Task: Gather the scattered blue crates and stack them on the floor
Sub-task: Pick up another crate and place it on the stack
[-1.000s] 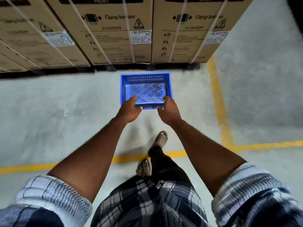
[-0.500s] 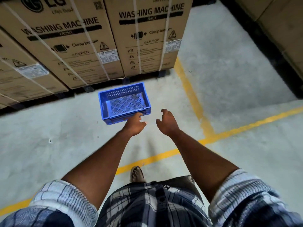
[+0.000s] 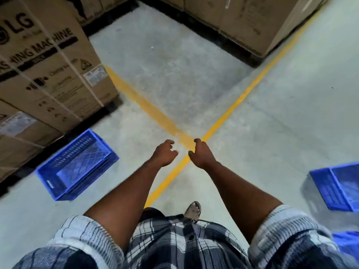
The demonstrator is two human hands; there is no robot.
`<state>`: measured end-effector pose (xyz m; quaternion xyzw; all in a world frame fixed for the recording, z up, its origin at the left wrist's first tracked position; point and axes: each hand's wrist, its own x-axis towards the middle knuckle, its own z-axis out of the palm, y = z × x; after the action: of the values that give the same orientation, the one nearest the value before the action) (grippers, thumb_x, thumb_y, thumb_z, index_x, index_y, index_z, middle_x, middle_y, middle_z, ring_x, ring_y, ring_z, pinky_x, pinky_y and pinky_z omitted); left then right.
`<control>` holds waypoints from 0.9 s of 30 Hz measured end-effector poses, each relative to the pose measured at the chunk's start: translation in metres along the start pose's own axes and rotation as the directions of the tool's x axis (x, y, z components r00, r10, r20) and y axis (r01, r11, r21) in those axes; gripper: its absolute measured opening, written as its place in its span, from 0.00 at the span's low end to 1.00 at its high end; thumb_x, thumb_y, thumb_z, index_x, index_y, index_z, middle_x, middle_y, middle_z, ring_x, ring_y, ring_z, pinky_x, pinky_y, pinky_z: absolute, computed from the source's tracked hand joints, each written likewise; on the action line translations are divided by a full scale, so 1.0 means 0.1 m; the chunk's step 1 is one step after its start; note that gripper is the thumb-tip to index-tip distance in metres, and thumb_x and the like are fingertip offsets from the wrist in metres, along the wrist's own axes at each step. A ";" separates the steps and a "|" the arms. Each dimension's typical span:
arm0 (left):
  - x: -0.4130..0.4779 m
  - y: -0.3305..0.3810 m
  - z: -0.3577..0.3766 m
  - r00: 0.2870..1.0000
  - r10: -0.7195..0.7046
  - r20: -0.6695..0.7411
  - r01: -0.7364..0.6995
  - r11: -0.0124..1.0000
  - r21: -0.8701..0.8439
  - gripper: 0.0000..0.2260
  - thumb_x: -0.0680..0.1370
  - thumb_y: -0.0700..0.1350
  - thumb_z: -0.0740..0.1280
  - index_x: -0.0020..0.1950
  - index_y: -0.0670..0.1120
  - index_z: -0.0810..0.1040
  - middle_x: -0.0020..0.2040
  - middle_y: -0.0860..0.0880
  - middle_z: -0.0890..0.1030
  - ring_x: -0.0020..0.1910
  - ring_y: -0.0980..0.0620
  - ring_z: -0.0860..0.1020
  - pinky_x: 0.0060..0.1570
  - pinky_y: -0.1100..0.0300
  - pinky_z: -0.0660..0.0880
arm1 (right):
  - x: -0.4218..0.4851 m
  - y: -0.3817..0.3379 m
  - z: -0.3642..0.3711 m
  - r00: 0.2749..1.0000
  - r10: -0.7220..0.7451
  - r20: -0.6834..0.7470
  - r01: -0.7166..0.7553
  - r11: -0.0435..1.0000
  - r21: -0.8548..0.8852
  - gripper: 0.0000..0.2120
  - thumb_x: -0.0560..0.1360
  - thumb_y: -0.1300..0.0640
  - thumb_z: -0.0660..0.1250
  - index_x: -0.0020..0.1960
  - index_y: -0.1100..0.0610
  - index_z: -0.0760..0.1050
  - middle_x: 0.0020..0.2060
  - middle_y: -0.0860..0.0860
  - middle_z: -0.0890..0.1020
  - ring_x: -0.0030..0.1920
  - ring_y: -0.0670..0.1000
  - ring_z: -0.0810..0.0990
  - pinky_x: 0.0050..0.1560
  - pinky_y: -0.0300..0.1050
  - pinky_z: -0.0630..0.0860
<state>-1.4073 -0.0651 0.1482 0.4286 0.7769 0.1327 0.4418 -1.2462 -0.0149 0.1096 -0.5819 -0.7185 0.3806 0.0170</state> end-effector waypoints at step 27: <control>1.50 4.99 3.93 0.637 0.363 0.680 -0.674 0.690 0.263 0.04 0.77 0.46 0.67 0.49 0.48 0.79 0.49 0.49 0.82 0.52 0.51 0.78 0.47 0.63 0.69 | -0.76 4.61 -3.32 0.384 0.892 -0.236 -0.479 0.412 0.775 0.13 0.75 0.57 0.66 0.59 0.57 0.76 0.40 0.50 0.78 0.45 0.52 0.78 0.45 0.41 0.70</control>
<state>-0.8553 0.2825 0.1281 0.7575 0.4456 -0.0820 0.4699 -0.6870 0.1107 0.1156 -0.8894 -0.1719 0.3313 0.2638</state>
